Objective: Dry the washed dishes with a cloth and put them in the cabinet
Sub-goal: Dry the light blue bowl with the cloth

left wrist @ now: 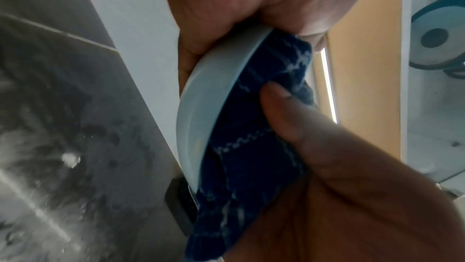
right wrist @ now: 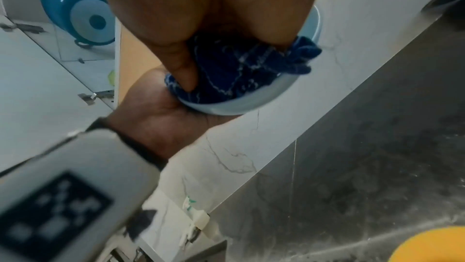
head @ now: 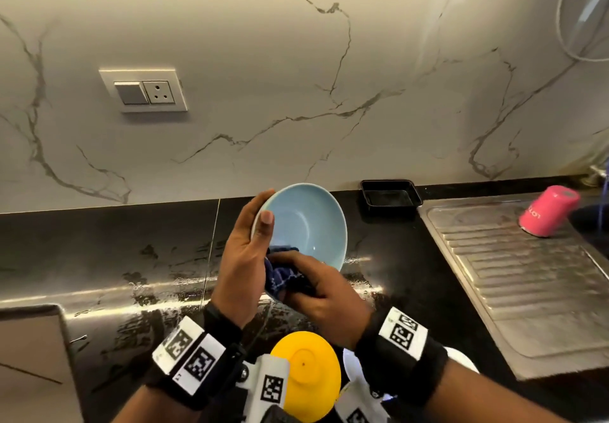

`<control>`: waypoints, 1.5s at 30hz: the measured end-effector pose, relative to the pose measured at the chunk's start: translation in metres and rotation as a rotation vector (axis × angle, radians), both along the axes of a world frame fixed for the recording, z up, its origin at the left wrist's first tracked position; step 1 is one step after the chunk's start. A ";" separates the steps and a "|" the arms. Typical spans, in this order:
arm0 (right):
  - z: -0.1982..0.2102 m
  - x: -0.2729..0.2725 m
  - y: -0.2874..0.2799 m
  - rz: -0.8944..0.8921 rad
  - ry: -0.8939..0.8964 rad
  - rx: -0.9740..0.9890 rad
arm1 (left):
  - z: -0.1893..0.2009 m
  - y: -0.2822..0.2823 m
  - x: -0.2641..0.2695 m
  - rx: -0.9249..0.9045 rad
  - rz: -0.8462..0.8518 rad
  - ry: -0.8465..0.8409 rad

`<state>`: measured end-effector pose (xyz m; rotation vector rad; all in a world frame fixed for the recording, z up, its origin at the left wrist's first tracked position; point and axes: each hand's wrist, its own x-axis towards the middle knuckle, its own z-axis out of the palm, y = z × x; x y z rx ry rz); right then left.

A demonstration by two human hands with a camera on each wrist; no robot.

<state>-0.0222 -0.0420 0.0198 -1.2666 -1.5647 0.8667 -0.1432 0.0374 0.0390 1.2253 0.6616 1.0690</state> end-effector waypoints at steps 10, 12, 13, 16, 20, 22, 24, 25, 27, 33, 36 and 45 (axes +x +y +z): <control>0.008 0.066 0.012 0.124 -1.213 0.237 | 0.004 0.010 -0.006 0.035 0.029 0.075; 0.009 0.049 0.008 0.133 -0.869 0.150 | 0.008 0.007 0.000 0.007 0.089 0.023; 0.008 0.037 0.006 0.129 -0.664 0.072 | 0.009 0.005 0.002 0.002 0.116 0.006; 0.003 0.010 0.005 0.072 -0.392 0.027 | 0.010 0.004 0.002 0.027 0.135 0.027; -0.007 0.043 0.006 0.121 -0.951 0.299 | 0.009 0.013 -0.013 0.011 0.020 0.125; -0.008 0.068 0.006 0.113 -1.222 0.429 | 0.011 0.014 -0.019 -0.010 -0.050 0.157; -0.008 0.077 0.005 0.092 -1.301 0.516 | 0.016 0.015 -0.019 -0.042 -0.092 0.165; -0.009 0.075 0.005 0.079 -1.278 0.539 | 0.020 0.015 -0.017 -0.048 -0.105 0.178; -0.012 0.059 0.001 0.050 -1.174 0.528 | 0.027 0.017 -0.013 -0.059 -0.102 0.210; -0.016 0.013 -0.007 0.035 -0.741 0.294 | 0.027 0.019 0.002 -0.005 -0.034 0.286; -0.014 0.030 -0.005 0.126 -0.918 0.374 | 0.035 0.021 -0.001 -0.043 -0.091 0.303; 0.008 0.028 0.016 -0.181 -0.963 0.377 | 0.024 0.018 -0.011 -0.043 -0.094 0.087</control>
